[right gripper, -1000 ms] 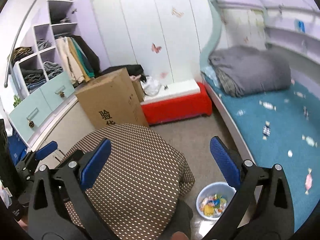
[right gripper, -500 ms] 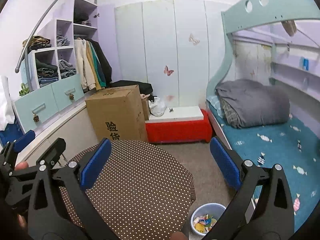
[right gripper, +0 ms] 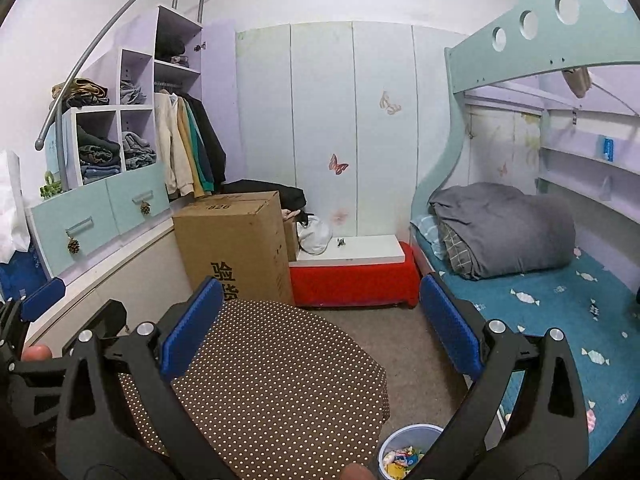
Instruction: Collect trash
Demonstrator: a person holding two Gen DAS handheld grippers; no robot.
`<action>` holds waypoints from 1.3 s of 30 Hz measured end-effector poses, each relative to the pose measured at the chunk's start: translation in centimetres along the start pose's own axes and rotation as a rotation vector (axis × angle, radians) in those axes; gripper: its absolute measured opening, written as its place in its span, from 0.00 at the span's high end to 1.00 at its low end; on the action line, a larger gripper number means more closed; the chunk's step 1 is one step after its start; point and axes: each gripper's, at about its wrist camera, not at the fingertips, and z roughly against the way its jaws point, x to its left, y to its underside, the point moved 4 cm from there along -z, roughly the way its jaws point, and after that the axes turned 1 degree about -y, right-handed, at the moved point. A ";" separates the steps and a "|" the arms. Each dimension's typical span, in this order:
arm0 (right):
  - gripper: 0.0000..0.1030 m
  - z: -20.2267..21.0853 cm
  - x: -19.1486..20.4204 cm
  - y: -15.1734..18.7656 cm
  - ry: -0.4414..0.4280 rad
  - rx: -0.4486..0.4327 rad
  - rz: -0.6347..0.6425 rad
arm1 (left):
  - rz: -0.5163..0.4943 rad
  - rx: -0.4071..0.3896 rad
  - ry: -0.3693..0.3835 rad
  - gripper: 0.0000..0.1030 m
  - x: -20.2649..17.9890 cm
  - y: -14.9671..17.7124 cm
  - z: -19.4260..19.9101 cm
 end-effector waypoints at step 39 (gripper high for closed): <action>0.06 -0.5 0.6 0.0 -0.003 0.010 0.001 | 0.014 -0.008 -0.019 0.04 0.4 -0.5 -0.5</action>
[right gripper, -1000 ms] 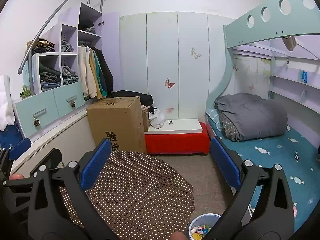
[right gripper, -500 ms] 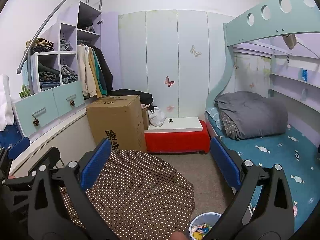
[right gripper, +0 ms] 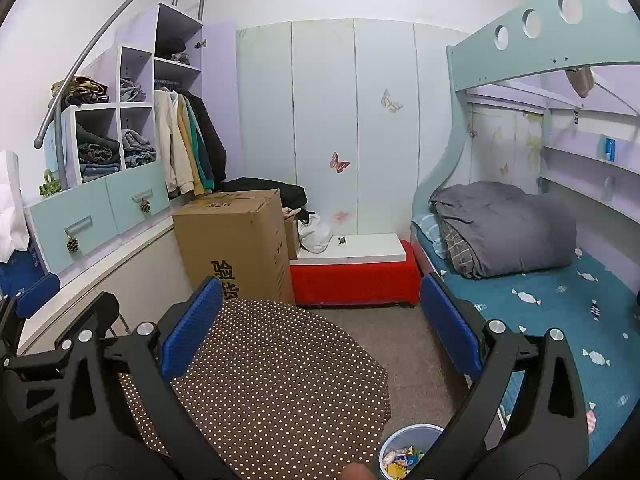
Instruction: Collect trash
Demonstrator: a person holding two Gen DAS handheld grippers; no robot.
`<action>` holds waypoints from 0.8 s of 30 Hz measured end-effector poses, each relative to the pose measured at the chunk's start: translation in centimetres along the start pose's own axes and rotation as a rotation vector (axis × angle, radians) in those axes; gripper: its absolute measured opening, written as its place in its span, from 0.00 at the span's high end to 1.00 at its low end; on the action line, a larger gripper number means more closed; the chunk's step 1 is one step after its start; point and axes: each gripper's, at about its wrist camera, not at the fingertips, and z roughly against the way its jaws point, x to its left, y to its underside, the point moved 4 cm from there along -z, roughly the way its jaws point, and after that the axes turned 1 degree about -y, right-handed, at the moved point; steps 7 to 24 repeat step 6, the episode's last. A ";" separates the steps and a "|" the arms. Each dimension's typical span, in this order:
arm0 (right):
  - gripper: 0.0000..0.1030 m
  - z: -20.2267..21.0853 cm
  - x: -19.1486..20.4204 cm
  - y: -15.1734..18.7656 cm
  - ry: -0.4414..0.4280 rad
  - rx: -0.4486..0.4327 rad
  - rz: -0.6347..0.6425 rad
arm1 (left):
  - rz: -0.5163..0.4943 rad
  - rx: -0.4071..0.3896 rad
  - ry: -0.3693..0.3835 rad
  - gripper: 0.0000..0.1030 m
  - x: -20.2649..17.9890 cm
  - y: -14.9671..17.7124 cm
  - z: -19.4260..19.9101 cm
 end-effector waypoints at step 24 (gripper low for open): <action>0.06 0.1 0.1 0.2 -0.003 -0.003 -0.002 | -0.008 0.002 -0.017 0.04 0.0 -0.1 -0.1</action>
